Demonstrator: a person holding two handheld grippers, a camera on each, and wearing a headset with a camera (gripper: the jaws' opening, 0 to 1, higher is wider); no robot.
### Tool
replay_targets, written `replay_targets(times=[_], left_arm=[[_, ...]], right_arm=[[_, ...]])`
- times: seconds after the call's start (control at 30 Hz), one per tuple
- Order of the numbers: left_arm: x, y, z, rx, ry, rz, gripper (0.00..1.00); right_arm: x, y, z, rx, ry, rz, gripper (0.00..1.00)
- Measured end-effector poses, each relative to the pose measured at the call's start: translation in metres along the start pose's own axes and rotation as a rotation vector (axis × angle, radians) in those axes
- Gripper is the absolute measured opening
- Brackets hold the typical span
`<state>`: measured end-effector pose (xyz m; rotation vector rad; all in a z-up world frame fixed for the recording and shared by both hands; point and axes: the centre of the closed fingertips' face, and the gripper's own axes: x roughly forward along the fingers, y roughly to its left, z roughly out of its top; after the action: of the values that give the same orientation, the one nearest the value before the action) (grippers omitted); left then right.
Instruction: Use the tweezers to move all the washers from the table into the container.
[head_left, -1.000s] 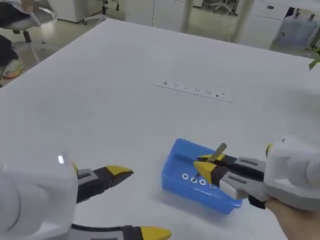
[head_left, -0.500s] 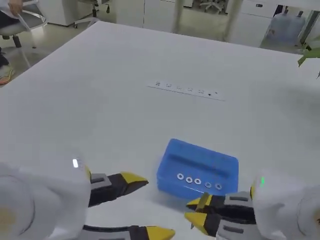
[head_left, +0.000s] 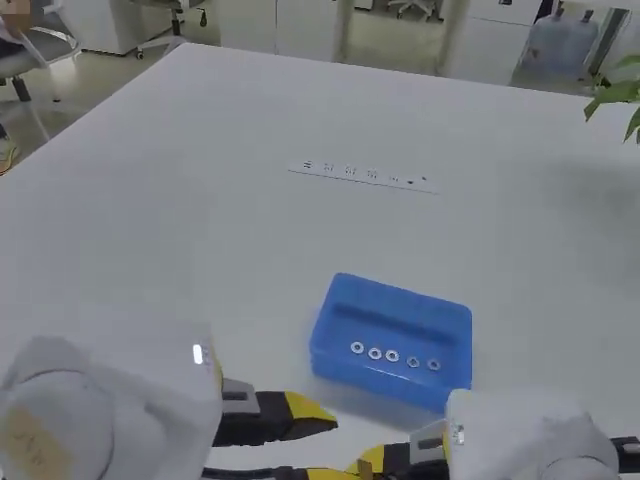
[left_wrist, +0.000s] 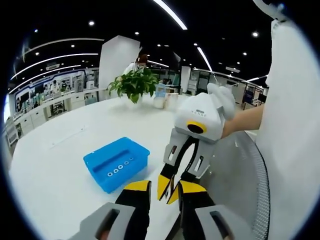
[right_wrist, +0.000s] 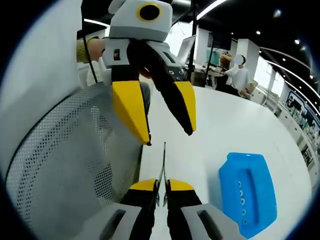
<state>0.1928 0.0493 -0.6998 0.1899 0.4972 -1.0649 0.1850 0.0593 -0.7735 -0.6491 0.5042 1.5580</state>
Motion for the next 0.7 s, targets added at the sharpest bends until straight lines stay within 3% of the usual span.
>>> replay_targets(times=[0.27, 0.37, 0.43, 0.53, 0.7], left_arm=[[0.009, -0.008, -0.005, 0.098, 0.079, -0.051, 0.10], [0.010, -0.012, -0.007, 0.142, 0.102, -0.080, 0.00], [0.011, -0.012, -0.014, 0.144, 0.149, -0.093, 0.00], [0.013, -0.009, -0.025, 0.219, 0.215, -0.109, 0.00], [0.020, -0.004, -0.032, 0.309, 0.278, -0.116, 0.00]], right_arm=[[0.002, 0.001, 0.003, -0.042, 0.025, 0.014, 0.04], [0.004, 0.002, 0.001, -0.060, 0.042, 0.017, 0.04], [0.004, 0.003, -0.002, -0.068, 0.057, 0.019, 0.04], [0.006, 0.002, -0.009, -0.065, 0.072, 0.019, 0.04], [0.006, -0.005, -0.018, -0.039, 0.091, -0.014, 0.04]])
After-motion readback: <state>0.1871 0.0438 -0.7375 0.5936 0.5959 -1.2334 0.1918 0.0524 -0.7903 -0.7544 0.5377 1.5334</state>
